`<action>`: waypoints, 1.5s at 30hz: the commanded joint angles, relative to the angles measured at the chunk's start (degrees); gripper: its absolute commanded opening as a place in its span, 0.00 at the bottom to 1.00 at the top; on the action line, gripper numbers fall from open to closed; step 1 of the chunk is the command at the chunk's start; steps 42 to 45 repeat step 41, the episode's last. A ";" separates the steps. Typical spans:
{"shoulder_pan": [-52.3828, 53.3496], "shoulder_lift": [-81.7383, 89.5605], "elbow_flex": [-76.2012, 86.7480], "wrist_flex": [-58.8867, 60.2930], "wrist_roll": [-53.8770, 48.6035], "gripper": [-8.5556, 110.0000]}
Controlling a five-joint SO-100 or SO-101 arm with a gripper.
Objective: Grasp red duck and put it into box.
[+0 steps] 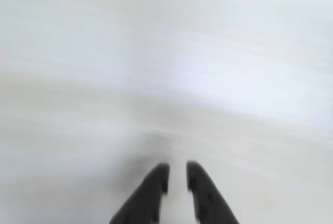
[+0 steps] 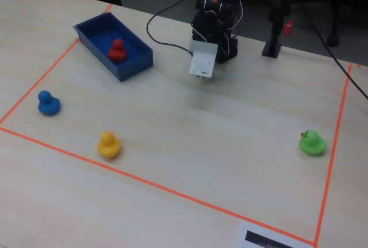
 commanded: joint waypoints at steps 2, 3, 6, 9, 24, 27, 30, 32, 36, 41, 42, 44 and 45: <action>0.00 2.02 2.55 1.23 0.09 0.07; 0.09 2.90 3.34 1.05 0.09 0.07; 0.09 4.13 5.27 0.62 1.05 0.07; -0.88 4.13 5.36 0.79 3.16 0.07; 1.58 4.13 5.45 0.79 4.39 0.08; 1.58 4.13 5.45 0.79 4.39 0.08; 1.58 4.13 5.45 0.79 4.39 0.08; 1.58 4.13 5.45 0.79 4.39 0.08; 1.58 4.13 5.45 0.79 4.39 0.08; 1.58 4.13 5.45 0.79 4.39 0.08; 1.58 4.13 5.45 0.79 4.39 0.08; 1.58 4.13 5.45 0.79 4.39 0.08; 1.58 4.13 5.45 0.79 4.39 0.08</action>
